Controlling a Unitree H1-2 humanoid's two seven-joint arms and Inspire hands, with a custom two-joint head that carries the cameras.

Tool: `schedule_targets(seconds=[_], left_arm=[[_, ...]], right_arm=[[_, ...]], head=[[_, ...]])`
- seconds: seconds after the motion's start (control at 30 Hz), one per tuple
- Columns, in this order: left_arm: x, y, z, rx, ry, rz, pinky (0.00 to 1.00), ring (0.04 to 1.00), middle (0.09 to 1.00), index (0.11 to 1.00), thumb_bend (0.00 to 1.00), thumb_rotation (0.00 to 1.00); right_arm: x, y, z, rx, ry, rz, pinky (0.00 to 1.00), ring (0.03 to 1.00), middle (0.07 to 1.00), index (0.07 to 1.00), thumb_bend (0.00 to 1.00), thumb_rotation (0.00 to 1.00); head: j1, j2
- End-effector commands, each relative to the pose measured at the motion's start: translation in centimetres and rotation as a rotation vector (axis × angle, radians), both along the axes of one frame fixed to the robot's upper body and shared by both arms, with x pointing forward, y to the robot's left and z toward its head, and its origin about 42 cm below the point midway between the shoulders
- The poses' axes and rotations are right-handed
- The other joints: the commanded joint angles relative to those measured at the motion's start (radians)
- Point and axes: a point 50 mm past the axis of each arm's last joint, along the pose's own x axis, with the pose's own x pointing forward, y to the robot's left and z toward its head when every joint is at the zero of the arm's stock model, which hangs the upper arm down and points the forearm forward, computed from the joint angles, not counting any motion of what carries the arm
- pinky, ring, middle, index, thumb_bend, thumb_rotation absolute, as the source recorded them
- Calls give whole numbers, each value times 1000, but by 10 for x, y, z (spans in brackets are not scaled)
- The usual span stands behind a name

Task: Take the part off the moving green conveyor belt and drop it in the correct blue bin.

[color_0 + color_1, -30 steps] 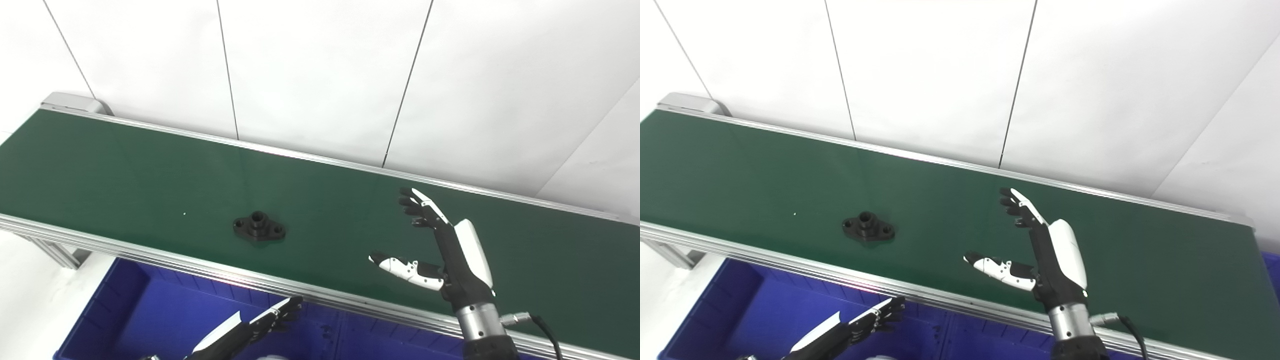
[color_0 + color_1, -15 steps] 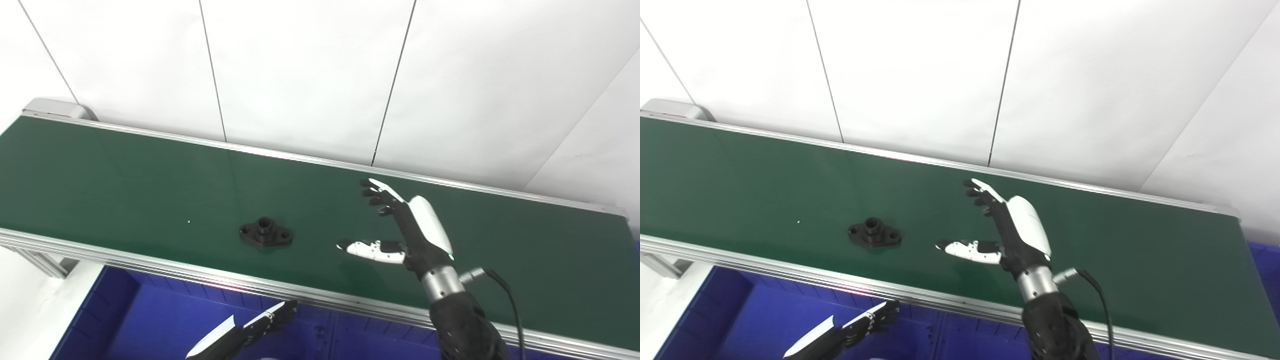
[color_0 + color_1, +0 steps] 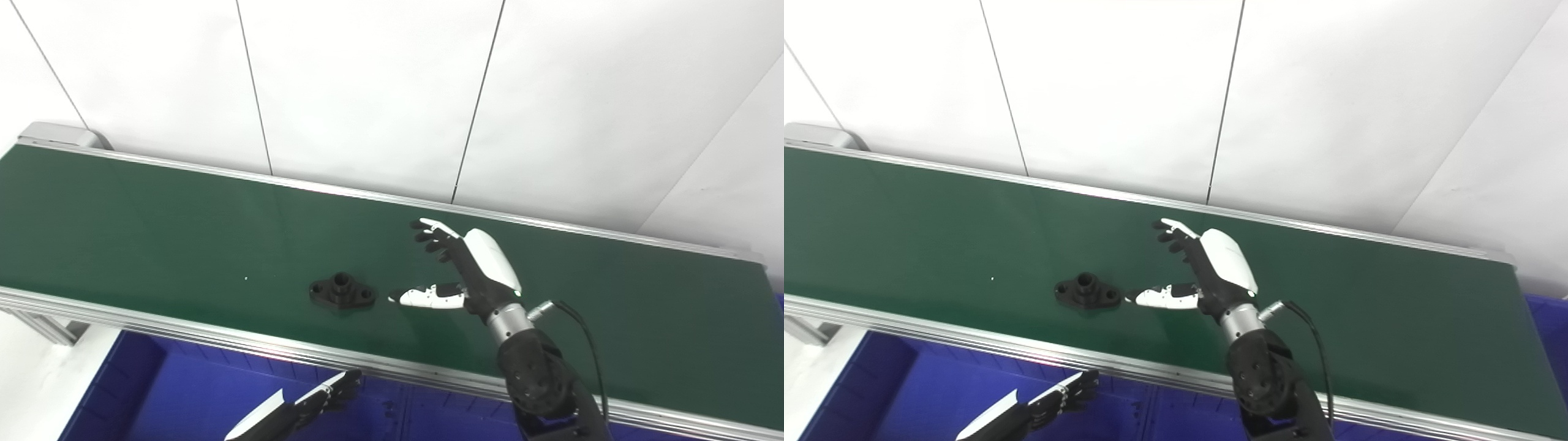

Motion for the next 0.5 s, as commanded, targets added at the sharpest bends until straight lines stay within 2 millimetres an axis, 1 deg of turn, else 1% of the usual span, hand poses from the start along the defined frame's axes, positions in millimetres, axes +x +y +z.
schedule_targets(seconds=[0.0,0.17,0.3,0.47], left_arm=[[3,3,12,-21,-62,-16,899,935,969,977,773,636],[2,3,12,-20,-63,-14,903,938,970,976,779,643],[3,2,12,-24,-65,-20,903,937,970,980,774,640],[2,2,12,-27,-62,-16,896,934,969,977,767,626]], right_arm=[[11,10,18,2,-60,19,670,746,795,844,829,364],[15,17,18,-48,-67,57,674,738,785,836,825,348],[15,20,18,-84,-62,79,709,753,788,834,813,336],[15,25,10,-126,-49,107,744,779,803,839,804,317]], head=[[0,0],[9,5],[14,6],[16,7]])
